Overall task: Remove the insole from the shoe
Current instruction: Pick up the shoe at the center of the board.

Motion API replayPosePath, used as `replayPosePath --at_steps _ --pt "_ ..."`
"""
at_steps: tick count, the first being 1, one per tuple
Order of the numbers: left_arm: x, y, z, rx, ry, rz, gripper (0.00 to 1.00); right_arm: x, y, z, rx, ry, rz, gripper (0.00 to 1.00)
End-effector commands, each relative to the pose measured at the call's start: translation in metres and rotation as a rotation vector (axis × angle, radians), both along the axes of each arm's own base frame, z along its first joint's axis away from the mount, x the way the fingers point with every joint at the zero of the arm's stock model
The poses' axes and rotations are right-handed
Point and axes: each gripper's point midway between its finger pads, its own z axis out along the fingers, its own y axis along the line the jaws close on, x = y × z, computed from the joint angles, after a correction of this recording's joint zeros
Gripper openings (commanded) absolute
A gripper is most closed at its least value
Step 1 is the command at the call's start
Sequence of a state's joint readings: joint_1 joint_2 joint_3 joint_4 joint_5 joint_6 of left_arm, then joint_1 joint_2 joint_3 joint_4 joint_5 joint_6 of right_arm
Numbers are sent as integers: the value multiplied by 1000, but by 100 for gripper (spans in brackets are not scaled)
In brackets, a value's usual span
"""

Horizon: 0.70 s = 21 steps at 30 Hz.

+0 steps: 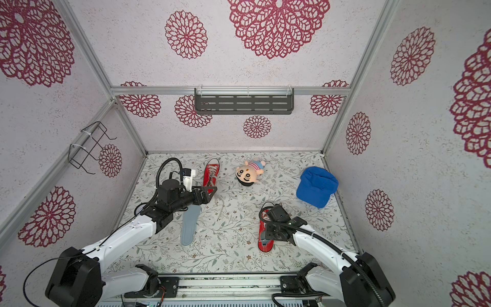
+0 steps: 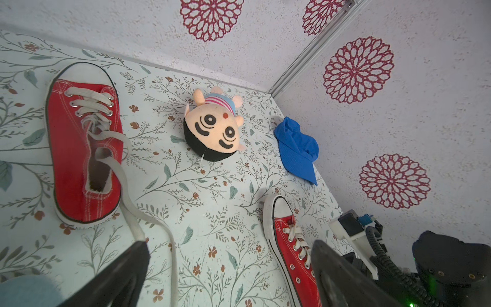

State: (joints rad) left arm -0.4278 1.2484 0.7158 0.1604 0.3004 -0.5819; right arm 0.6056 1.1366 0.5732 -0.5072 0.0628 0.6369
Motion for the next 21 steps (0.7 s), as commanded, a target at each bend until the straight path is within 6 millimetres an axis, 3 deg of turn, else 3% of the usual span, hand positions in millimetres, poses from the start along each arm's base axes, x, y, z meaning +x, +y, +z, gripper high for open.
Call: replayPosePath --at_steps 1,5,8,9,14,21 --pt "6 -3 12 -7 -32 7 98 13 4 3 10 -53 -19 45" --pt "5 -2 16 8 -56 0 98 20 5 14 19 -115 -12 25" --pt "5 3 20 27 -78 14 99 25 6 35 27 -198 -6 2" --pt "4 5 22 34 -84 16 99 27 8 43 33 -225 5 0" --pt "3 19 28 39 -95 52 99 32 23 75 69 -323 51 0" --pt "1 27 27 -28 -50 61 100 39 80 115 204 -453 164 0"
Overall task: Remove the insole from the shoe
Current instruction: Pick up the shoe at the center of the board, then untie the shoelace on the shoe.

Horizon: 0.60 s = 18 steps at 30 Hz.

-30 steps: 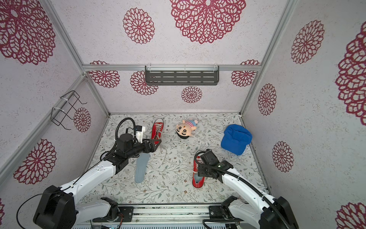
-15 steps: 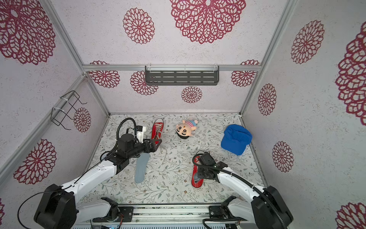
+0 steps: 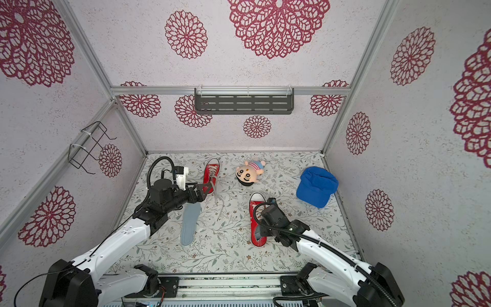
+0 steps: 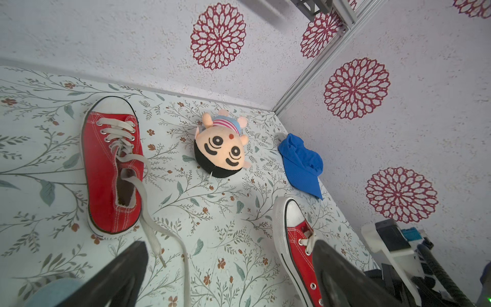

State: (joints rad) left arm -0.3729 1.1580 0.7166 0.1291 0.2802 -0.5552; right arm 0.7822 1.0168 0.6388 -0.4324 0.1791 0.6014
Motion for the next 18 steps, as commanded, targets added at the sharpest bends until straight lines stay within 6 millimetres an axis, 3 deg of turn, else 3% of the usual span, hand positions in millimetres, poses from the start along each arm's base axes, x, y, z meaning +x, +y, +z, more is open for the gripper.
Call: replayPosePath --at_steps 1,5,9,18 --pt "-3 -4 0 -47 36 -27 99 26 46 58 181 -190 52 0" --pt "-6 -21 -4 -91 70 -97 97 27 88 77 306 -251 149 0" --pt "-12 -47 -6 -91 83 -184 98 26 118 84 334 -279 236 0" --pt "2 -56 -27 -102 150 -151 99 20 138 86 329 -298 312 0"
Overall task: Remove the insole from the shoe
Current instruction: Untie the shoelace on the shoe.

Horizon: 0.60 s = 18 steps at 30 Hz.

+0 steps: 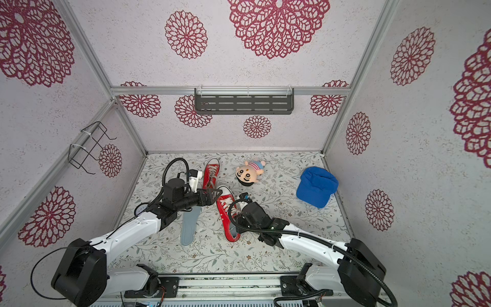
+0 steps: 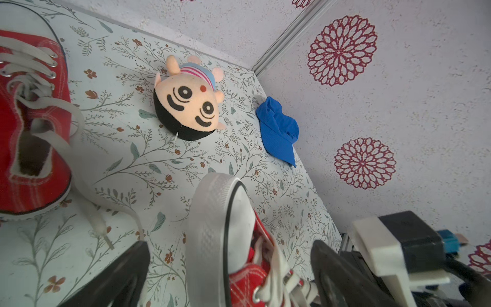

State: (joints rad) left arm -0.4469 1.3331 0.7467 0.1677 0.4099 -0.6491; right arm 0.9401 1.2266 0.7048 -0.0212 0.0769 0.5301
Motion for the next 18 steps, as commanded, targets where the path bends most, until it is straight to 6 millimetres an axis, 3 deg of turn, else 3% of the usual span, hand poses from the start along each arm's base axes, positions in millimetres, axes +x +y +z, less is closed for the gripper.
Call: replayPosePath --at_steps 1,7,14,18 --pt "12 -5 11 -40 -18 25 100 10 24 52 131 -129 34 0" --pt "19 -18 7 -91 -3 -17 90 6 24 42 122 -119 37 0" --pt "18 -32 -4 -103 28 -92 59 3 19 32 117 -111 31 0" --pt "15 -31 -5 -97 -13 -104 41 -1 9 12 57 -80 25 0"
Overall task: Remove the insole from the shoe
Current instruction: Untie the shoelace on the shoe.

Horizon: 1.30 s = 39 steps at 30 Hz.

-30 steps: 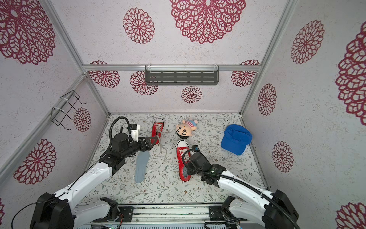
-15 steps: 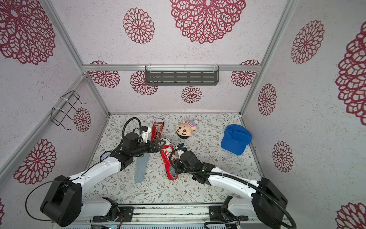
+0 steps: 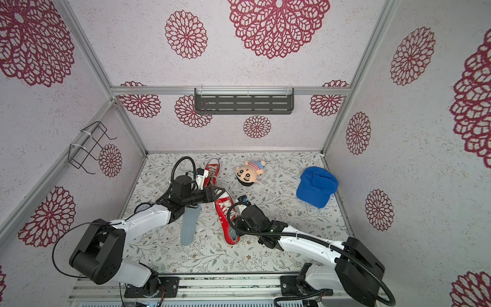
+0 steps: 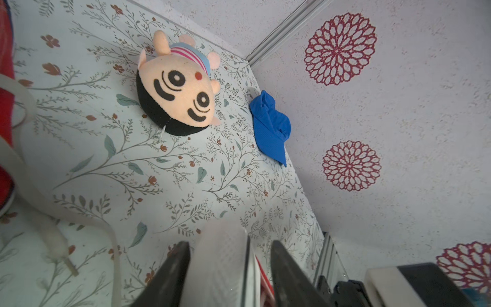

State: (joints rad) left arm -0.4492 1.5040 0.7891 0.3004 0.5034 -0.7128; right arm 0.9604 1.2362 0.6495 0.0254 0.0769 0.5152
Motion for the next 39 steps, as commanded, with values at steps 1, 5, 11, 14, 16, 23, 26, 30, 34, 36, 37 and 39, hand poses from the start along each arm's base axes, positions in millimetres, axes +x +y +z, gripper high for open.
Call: replayPosePath --at_steps 1,5,11,14,16,23,26,30,34,36,37,39 --pt "-1 -7 12 -29 -79 -40 37 8 5 25 62 -73 -9 0" --pt "-5 -14 9 -43 -103 -89 20 3 -7 10 46 -38 -22 0" --pt "-5 -17 -6 -5 -153 -113 7 -6 -17 12 112 2 0 28" --pt "-4 -17 -12 16 -186 -123 4 -12 -30 13 122 60 26 53" --pt "-4 -19 -15 24 -206 -135 3 -14 -39 21 153 79 35 60" --pt "-1 -25 -26 24 -226 -153 2 -16 -40 37 299 132 67 70" --pt "0 -26 -27 24 -228 -151 2 -13 -35 31 305 169 61 66" --pt "1 -27 -27 23 -228 -154 2 -5 -28 34 334 182 41 62" --pt "-1 -29 -27 22 -234 -163 2 0 -24 38 349 174 37 62" --pt "-1 -30 -27 24 -239 -165 2 0 -24 40 343 170 38 62" --pt "0 -30 -27 25 -241 -165 2 1 -26 40 332 166 33 62" --pt "0 -30 -26 29 -245 -161 1 0 -32 41 298 166 17 62"
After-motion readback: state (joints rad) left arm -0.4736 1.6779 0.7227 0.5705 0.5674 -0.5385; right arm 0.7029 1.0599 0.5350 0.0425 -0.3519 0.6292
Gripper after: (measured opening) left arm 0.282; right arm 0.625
